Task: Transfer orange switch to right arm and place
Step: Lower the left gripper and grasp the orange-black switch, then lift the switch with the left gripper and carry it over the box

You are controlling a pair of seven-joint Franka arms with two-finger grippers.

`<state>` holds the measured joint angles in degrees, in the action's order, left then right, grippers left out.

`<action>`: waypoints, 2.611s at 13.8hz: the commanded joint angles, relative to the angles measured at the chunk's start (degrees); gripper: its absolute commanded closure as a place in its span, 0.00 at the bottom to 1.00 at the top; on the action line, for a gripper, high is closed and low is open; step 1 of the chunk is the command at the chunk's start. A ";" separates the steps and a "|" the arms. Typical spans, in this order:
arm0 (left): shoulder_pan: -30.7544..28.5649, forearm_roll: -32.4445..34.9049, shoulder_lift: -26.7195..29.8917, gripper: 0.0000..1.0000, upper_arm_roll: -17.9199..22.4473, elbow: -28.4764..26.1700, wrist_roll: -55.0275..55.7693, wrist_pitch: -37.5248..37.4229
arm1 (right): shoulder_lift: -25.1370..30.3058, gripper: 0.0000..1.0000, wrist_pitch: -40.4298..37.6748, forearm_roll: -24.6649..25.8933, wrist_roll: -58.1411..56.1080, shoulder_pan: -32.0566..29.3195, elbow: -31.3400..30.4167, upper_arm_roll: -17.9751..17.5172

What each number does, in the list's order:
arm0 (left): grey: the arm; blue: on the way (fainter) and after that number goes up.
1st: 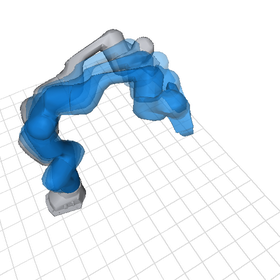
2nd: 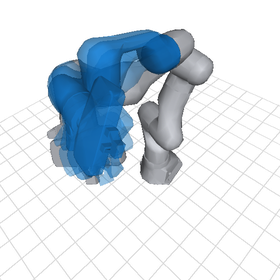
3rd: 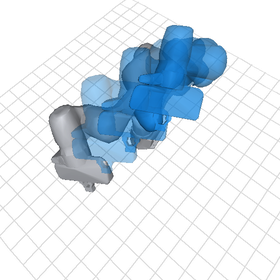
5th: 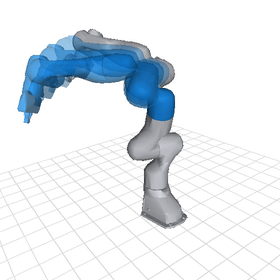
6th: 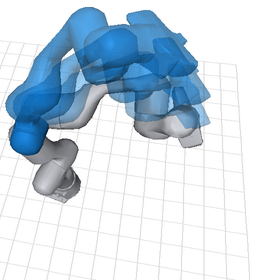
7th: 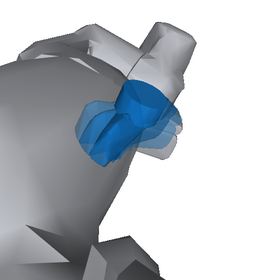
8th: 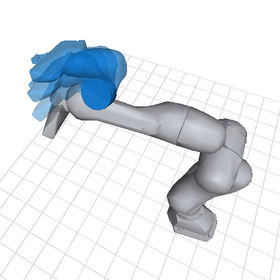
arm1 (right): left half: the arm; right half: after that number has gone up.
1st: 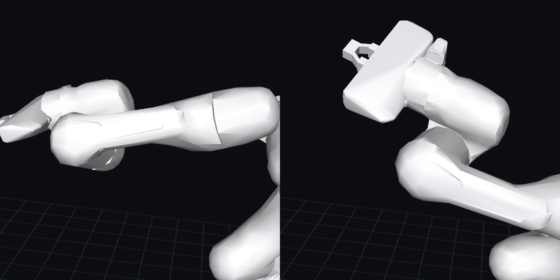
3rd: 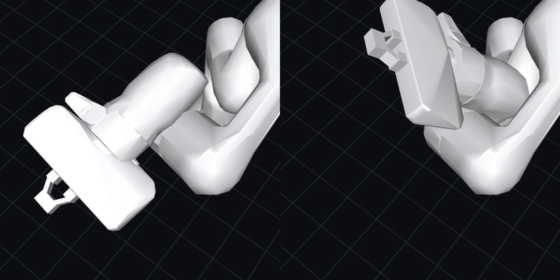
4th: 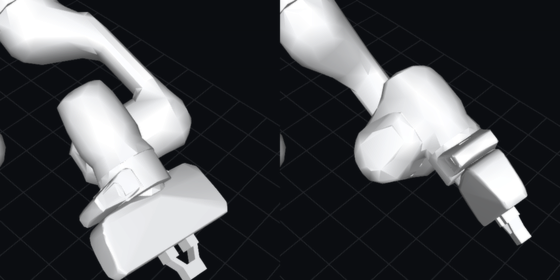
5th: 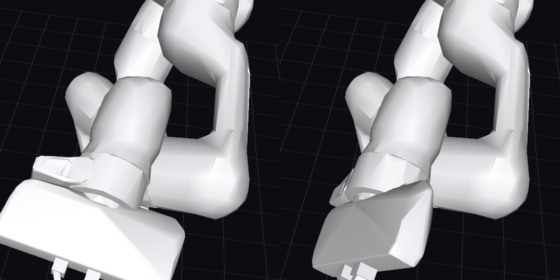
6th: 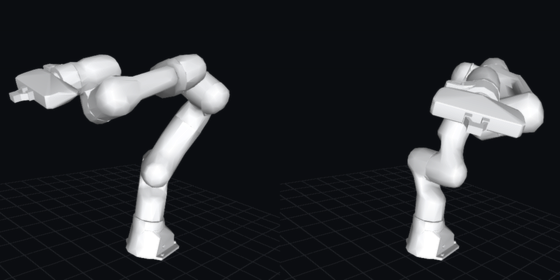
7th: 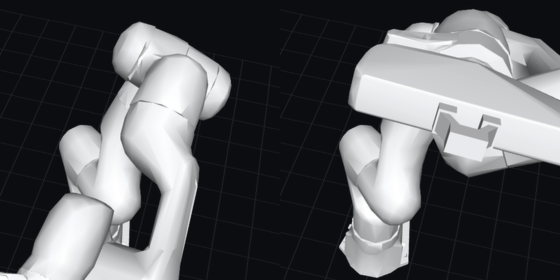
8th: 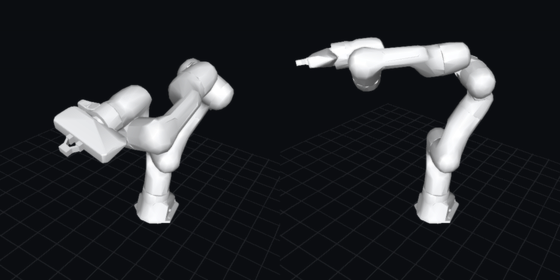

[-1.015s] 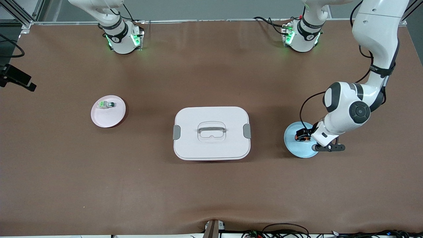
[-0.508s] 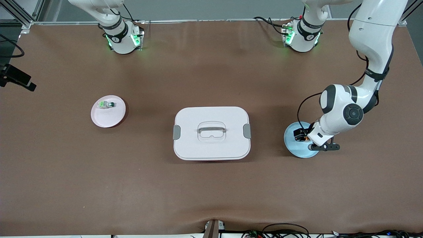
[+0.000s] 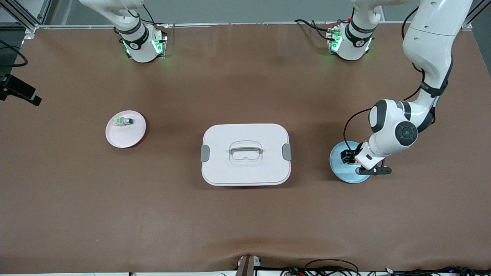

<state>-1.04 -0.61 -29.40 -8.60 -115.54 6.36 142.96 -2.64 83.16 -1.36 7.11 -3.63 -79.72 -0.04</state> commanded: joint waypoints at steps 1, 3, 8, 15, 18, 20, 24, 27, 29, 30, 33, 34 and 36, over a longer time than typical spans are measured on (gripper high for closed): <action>0.07 0.44 1.01 1.00 -0.28 0.13 0.22 0.31 | -0.35 0.00 -0.80 -0.75 -0.17 -1.12 0.97 -0.58; -0.19 0.44 3.29 1.00 -1.33 0.31 0.67 0.31 | -0.35 0.00 -0.80 -0.75 -0.17 -1.12 1.05 -0.58; -0.28 -0.35 10.15 1.00 -4.14 4.07 6.26 -8.01 | -0.35 0.00 -0.80 -0.75 -0.17 -1.29 1.14 -0.58; 0.25 -2.36 9.81 1.00 -14.07 21.30 31.31 -24.74 | -0.53 0.00 -0.72 -0.75 -0.25 -1.03 1.58 -0.58; 0.51 -8.24 8.93 1.00 -17.15 24.64 40.98 -24.74 | -0.35 0.00 -1.07 -0.92 -1.13 -1.12 1.50 -0.58; 3.39 -12.29 6.83 1.00 -18.03 29.90 48.35 -24.74 | -0.44 0.00 -2.38 -1.45 -6.12 -1.47 1.15 -0.49; 11.04 -14.06 3.75 1.00 -18.04 34.57 63.65 -24.13 | -0.09 0.00 -2.21 -14.08 -7.29 -5.86 -3.15 -0.57; 17.02 -15.47 -0.38 1.00 -18.04 39.24 77.79 -22.03 | 2.79 0.00 0.84 -22.07 -6.85 -5.60 -8.76 -0.58; 19.75 -15.47 -1.88 1.00 -18.04 39.25 85.45 -17.65 | 9.54 0.00 9.96 -26.65 -6.32 -4.73 -19.72 -1.10; 20.98 -15.47 -2.93 1.00 -18.04 39.25 89.05 -15.36 | 12.36 0.00 12.70 -29.37 -6.06 -3.68 -24.04 -1.10; 23.44 -15.56 -5.22 1.00 -18.04 39.33 99.51 -7.80 | 16.78 0.00 17.99 -31.86 -2.98 0.18 -31.36 -1.19; 24.15 -15.56 -5.66 1.00 -18.12 39.33 101.98 -6.30 | 17.83 0.00 20.01 -34.04 -2.98 1.51 -33.81 -1.19; 25.82 -15.56 -6.89 1.00 -18.12 40.73 106.38 -4.18 | 20.73 0.00 27.29 -37.30 -2.98 4.23 -39.87 -1.80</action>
<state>23.25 -15.14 -34.68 -26.71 -77.81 108.95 137.51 13.66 104.68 -35.71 3.57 -1.65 -112.23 -1.75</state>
